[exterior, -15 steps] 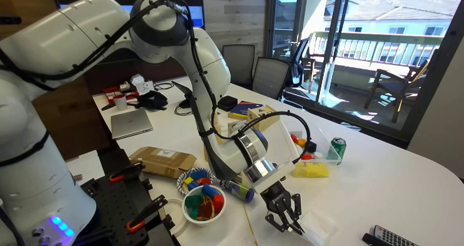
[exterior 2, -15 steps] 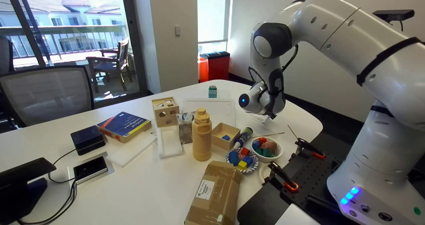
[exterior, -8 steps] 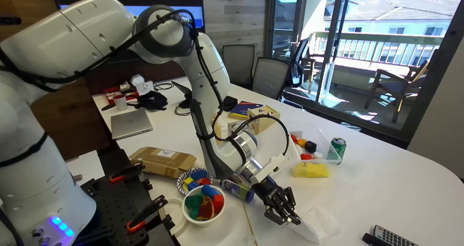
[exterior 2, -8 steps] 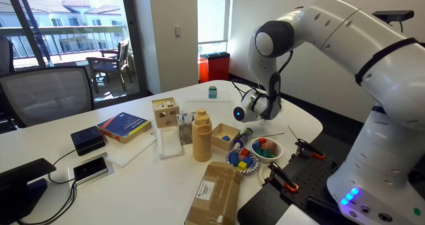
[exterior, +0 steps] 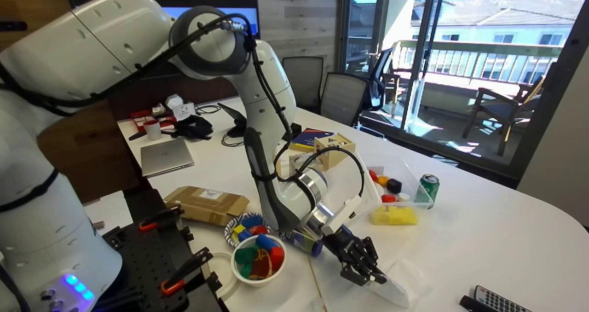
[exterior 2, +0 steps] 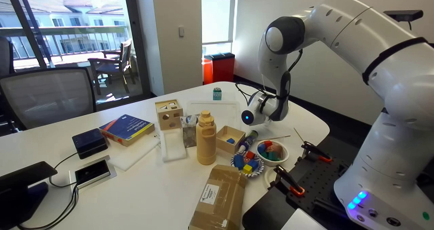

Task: Fold the napkin in four

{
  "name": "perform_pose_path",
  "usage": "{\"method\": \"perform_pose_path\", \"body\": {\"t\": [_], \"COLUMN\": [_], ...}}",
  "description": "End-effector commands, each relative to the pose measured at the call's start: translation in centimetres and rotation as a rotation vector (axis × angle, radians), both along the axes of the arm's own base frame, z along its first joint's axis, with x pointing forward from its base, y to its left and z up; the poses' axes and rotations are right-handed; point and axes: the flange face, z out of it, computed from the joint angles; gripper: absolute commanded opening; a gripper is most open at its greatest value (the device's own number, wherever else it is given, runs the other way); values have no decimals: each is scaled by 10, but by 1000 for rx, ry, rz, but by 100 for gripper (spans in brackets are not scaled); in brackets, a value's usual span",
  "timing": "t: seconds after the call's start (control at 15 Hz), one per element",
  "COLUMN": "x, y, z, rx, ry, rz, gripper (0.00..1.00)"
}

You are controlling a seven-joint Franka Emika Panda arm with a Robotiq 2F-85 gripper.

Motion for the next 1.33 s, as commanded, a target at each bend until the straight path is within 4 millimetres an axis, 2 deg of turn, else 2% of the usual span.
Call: {"method": "perform_pose_path", "body": {"t": [0.0,0.2,0.47,0.67,0.93,1.27], "x": [-3,4,13,10,-3,-39], "y": [-2,-8,-11,-8,-9,-7], "z": [33,50,49,45,45,42], "rx": [0,10,-2,7,12,22], "ry": [-67,-129,-134,-80,-63,-51], "rz": [14,-17,-41,-26,-14,-21], "gripper": [2,2,2,2,2,2]}}
